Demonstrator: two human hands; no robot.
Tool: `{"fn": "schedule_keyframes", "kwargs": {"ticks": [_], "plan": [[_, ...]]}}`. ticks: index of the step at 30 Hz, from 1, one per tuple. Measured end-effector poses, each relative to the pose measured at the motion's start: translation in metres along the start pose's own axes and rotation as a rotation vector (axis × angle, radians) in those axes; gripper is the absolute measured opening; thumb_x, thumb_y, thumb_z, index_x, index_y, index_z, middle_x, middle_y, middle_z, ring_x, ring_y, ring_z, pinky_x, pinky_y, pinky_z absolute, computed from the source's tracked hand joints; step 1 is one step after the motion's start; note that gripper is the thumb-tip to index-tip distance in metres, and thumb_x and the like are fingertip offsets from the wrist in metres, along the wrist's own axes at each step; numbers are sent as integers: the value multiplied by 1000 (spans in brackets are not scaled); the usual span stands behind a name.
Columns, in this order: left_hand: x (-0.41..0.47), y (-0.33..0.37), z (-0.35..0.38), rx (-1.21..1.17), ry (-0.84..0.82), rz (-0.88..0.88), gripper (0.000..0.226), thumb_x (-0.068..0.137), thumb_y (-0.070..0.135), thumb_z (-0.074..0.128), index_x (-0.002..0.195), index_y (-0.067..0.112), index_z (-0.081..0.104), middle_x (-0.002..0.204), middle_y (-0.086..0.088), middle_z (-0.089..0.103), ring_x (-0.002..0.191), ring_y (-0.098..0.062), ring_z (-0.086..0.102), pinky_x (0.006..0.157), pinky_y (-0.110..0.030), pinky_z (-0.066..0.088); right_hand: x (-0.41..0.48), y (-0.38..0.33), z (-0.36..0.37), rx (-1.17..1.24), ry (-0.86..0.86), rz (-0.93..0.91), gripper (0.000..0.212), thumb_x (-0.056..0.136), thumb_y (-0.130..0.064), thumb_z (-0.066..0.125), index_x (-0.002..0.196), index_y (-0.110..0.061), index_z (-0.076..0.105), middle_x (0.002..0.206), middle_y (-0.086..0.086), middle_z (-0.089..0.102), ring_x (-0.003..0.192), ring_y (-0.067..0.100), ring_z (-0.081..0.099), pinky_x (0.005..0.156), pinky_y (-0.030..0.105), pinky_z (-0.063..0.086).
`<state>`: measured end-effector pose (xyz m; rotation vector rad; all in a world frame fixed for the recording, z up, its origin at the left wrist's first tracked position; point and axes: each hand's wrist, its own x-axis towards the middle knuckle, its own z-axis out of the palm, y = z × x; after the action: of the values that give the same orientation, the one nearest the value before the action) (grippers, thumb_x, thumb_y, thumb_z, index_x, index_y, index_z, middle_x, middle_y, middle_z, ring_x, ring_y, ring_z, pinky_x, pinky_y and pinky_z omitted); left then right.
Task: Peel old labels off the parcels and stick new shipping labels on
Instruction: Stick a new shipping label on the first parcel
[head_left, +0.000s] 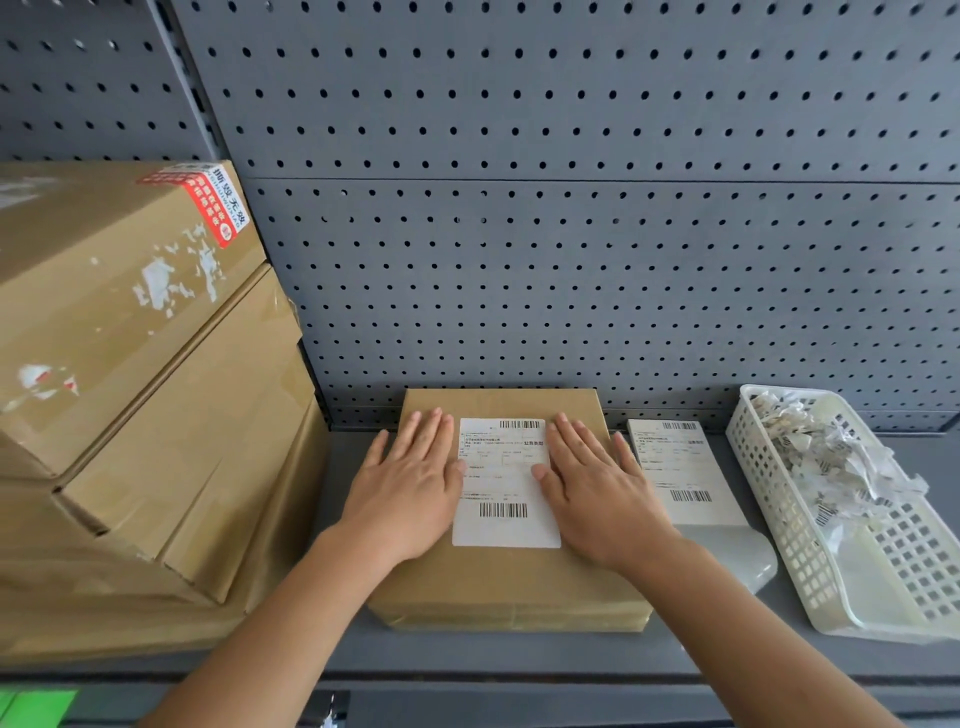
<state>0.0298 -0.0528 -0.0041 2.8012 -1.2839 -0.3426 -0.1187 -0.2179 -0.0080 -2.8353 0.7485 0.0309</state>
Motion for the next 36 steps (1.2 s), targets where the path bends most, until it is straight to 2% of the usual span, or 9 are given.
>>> {"fn": "schedule_keyframes", "kwargs": {"ticks": [5,9,14,17,19,22,27,33,36], "plan": [[-12,-13,3,-215,64,-65,66,106,52,10,158,22,-18,163,10,-26,151,-5,-22,126,-34,-5,-10,8,-2,168,34,17,66,104,-53,19,159,-23,-2,164,-13,-12,148,0,-16,120,27,-11],[-38,-21,9,-714,67,-189,73,104,58,27,161,30,-9,167,17,-12,152,2,-8,123,-27,1,-31,22,-4,573,106,152,66,104,-42,38,160,-23,7,165,-14,-3,149,-2,-5,114,16,-2],[-65,-24,19,-1148,-18,-372,82,93,67,50,160,42,9,158,19,35,143,-10,40,119,-37,31,-52,24,5,976,9,411,62,101,-40,50,156,-33,23,153,-17,39,139,10,40,118,40,31],[-71,-17,25,-1302,-36,-336,52,98,53,56,147,47,41,132,27,62,119,3,60,102,-27,45,-58,18,7,1084,-13,492,45,100,-36,53,143,-35,43,124,-18,62,114,9,60,106,40,45],[-74,-12,25,-1368,-33,-320,34,100,44,58,134,47,53,122,26,68,109,5,65,98,-27,47,-63,13,4,1082,20,495,32,100,-31,52,131,-40,47,115,-21,63,108,7,61,101,36,47],[-78,-11,18,-1429,-10,-304,36,100,40,59,135,42,55,118,25,70,110,1,66,98,-29,48,-70,4,-3,1084,39,513,27,101,-26,52,125,-38,50,110,-19,65,103,8,63,98,37,49],[-84,-8,-5,-1462,13,-212,39,99,40,59,137,48,53,122,28,67,115,4,62,99,-28,45,-83,-5,-17,1063,169,552,46,99,-29,54,143,-38,44,115,-22,61,106,5,59,93,34,44],[-85,8,-30,-1449,42,-56,39,99,39,58,137,51,53,126,31,64,120,6,58,109,-33,40,-113,-8,-42,1095,343,579,49,98,-37,54,144,-46,40,128,-21,59,113,4,57,97,34,44],[-87,23,-40,-1447,14,22,40,99,40,57,137,50,52,126,31,64,117,10,59,103,-26,40,-131,-4,-53,1114,429,579,49,97,-38,54,143,-49,40,123,-30,57,110,-2,56,95,33,45]]}}
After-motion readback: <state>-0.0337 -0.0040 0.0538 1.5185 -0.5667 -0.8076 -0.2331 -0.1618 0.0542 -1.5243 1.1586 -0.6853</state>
